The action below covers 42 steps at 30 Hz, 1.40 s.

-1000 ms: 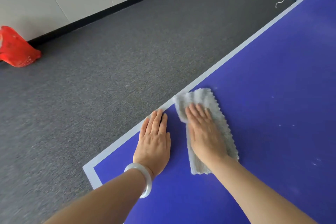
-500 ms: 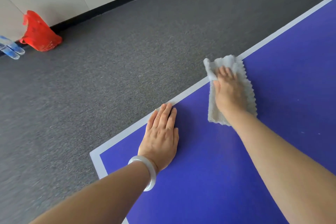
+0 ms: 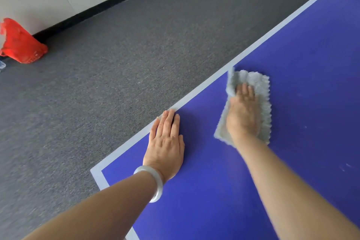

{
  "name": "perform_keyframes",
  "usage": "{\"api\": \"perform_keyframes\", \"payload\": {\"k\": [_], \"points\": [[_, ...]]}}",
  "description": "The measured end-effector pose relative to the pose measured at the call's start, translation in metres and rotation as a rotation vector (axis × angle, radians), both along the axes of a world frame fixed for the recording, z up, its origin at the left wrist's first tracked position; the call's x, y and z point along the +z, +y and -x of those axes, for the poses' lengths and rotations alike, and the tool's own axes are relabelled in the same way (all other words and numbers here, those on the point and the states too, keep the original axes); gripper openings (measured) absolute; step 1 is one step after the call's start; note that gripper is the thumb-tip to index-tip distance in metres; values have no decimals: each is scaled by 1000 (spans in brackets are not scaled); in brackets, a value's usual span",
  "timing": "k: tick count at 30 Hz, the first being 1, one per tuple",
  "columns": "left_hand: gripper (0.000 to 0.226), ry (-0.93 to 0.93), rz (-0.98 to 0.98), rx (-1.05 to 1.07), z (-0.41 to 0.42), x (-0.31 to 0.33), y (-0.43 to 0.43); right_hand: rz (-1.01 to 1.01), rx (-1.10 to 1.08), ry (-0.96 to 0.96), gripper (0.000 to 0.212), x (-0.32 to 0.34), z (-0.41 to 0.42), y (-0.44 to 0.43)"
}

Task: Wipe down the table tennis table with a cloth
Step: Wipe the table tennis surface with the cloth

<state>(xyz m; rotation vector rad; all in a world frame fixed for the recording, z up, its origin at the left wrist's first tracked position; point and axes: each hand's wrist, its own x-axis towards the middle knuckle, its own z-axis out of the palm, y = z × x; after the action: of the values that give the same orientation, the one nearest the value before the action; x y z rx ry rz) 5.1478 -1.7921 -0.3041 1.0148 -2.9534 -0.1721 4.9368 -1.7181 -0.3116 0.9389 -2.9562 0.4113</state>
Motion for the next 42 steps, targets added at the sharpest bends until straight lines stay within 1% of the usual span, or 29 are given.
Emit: {"api": "perform_keyframes", "payload": {"k": [1,2,4,6,8,9,10,12,14,15,16,17,18,20,21,22,24,25,28,29,30,32,33,35,37,39,40,42], "points": [[62,-5,-2,-3,0,1,0,54,49,1,56,-3,-36,2],[63,-4,-6,-8,1,1,0,59,134,1,59,-5,-76,8],[64,15,-14,-26,1,2,0,-33,339,-10,60,-3,-143,30],[64,-4,-8,-43,0,0,0,-33,489,-41,58,1,-165,64],[63,-3,-9,-29,-1,-1,-1,-42,532,-41,55,5,-143,97],[63,5,-13,-19,0,-1,0,-41,490,-30,54,5,-124,111],[64,7,-11,-15,1,0,0,-32,398,-43,53,6,-102,121],[64,3,4,-22,2,1,2,-36,150,-94,51,6,-62,130],[62,0,-4,-26,2,1,3,-4,-58,-100,52,2,-57,119],[62,2,-15,-26,1,1,3,34,-109,-94,53,4,-71,108],[62,9,-23,-26,1,1,3,50,-93,-63,55,5,-94,101],[63,23,-29,-26,1,0,3,49,-17,0,56,2,-123,98],[64,39,-34,-25,1,0,3,27,106,49,55,-4,-153,100],[65,76,-49,-23,1,-1,4,52,381,-20,49,-5,-196,126],[65,95,-55,-20,1,-1,4,64,464,-58,50,-4,-197,146],[64,110,-63,-13,1,-2,4,56,502,-99,52,-3,-187,170],[63,122,-84,5,2,-1,5,20,433,-100,48,1,-149,217],[63,124,-93,11,2,1,7,5,337,-90,47,2,-124,239],[60,110,-80,9,1,5,10,49,-112,-128,50,7,-45,275],[57,87,-63,7,3,7,10,65,-233,-133,50,6,-29,277],[51,65,-49,14,7,8,10,51,-300,-107,51,3,-20,274],[44,52,-46,14,22,14,18,11,-318,-69,51,-3,-16,270],[45,63,-47,-34,34,17,30,-5,-317,-73,51,-4,-17,270],[48,111,-61,-220,64,22,64,-32,-302,-91,50,-3,-19,272],[52,152,-81,-412,95,17,104,-11,-289,-86,50,-1,-18,273],[54,124,-91,-490,118,7,137,6,-251,-77,50,3,-28,273],[55,104,-82,-494,124,1,146,1,-184,-61,50,3,-42,273],[57,75,-48,-479,128,-8,153,-63,48,-69,52,1,-81,285]]}}
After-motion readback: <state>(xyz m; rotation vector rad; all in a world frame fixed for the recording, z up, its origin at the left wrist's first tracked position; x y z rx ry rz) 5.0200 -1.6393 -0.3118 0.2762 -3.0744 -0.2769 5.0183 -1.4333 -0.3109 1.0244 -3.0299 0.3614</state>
